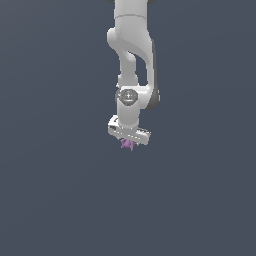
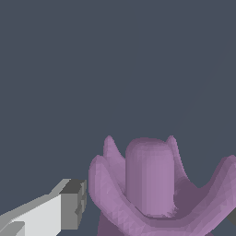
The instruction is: Pick up the object and move it to a goal position.
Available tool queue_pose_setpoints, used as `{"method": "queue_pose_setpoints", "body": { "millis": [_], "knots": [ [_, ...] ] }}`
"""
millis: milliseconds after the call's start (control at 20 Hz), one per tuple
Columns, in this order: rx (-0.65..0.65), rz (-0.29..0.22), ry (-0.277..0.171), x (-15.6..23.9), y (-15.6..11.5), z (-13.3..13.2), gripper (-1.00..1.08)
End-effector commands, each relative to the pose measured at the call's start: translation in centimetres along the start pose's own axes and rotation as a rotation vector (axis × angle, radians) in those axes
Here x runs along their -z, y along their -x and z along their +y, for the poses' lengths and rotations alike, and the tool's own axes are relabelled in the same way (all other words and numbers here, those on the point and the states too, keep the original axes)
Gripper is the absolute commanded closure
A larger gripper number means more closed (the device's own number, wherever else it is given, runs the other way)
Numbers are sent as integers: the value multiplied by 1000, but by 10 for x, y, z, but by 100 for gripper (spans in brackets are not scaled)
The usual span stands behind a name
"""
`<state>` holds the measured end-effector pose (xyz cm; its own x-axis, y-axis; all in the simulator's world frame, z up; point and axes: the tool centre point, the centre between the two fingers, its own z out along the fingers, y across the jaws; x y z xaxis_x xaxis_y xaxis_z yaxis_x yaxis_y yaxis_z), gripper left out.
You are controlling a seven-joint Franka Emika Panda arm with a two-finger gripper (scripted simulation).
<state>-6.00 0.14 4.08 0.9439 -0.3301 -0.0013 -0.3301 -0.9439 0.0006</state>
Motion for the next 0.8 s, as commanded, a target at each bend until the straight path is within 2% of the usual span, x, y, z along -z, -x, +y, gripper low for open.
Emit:
{"method": "queue_pose_setpoints", "body": {
  "millis": [0,750],
  "knots": [
    [0,1,0,-1,-1,0,108],
    [0,2,-1,7,-4,3,108]
  ]
}}
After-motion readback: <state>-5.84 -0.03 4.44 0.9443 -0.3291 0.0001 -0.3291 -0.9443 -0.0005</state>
